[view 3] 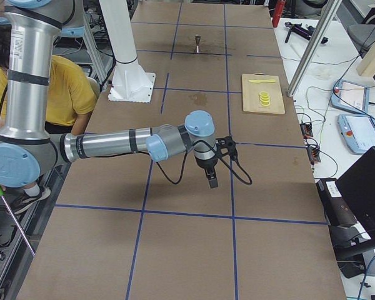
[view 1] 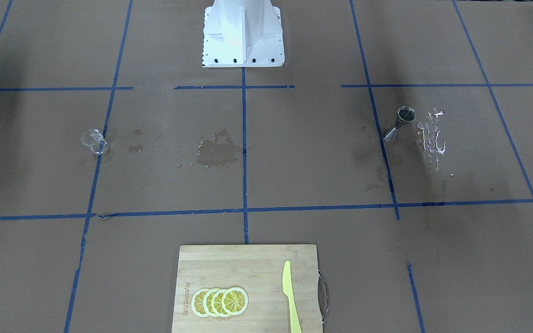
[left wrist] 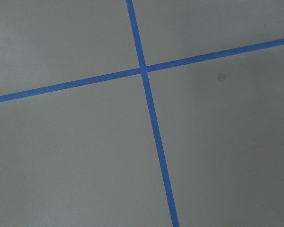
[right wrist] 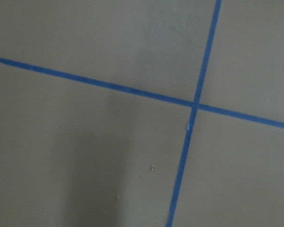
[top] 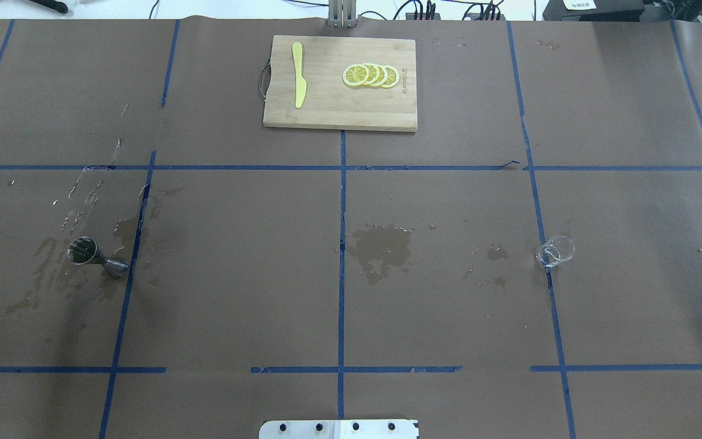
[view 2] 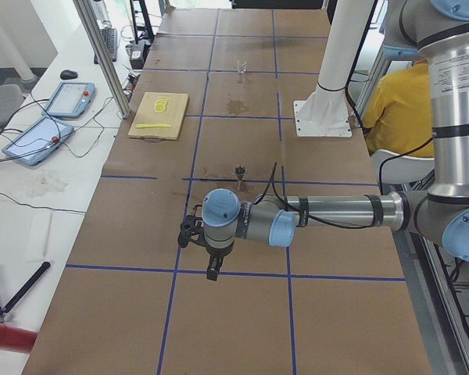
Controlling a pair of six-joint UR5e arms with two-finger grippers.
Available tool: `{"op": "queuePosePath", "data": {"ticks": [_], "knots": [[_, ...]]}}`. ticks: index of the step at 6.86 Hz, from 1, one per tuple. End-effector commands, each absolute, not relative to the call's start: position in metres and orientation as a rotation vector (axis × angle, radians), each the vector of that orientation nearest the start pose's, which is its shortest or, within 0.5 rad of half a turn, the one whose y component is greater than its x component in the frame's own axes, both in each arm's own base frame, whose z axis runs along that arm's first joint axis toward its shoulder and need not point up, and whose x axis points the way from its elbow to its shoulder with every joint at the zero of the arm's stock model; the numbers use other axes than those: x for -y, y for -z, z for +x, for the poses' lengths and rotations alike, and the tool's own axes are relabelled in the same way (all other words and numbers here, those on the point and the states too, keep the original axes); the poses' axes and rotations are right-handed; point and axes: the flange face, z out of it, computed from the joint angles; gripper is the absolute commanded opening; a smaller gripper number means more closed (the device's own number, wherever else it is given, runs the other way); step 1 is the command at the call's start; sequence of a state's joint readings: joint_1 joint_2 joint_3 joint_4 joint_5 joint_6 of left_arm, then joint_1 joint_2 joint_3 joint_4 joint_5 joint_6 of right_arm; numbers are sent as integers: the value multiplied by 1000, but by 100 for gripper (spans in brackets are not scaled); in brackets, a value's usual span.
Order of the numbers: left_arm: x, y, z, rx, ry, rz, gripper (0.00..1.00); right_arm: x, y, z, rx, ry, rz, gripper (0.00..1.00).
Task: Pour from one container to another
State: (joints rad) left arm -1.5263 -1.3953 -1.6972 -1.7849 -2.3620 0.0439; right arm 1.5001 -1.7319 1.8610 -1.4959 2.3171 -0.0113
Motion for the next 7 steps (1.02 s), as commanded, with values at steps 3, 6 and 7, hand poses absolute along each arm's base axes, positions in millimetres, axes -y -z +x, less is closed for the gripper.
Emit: {"op": "queuePosePath", "data": {"ticks": [3, 6, 7], "knots": [[433, -647, -43, -787, -153, 165, 100, 396, -663, 59, 761, 84, -33, 100], [429, -666, -43, -788, -139, 130, 100, 386, -670, 60, 802, 64, -51, 100], [429, -665, -43, -791, -144, 134, 100, 365, -681, 60, 800, 55, -81, 100]]}}
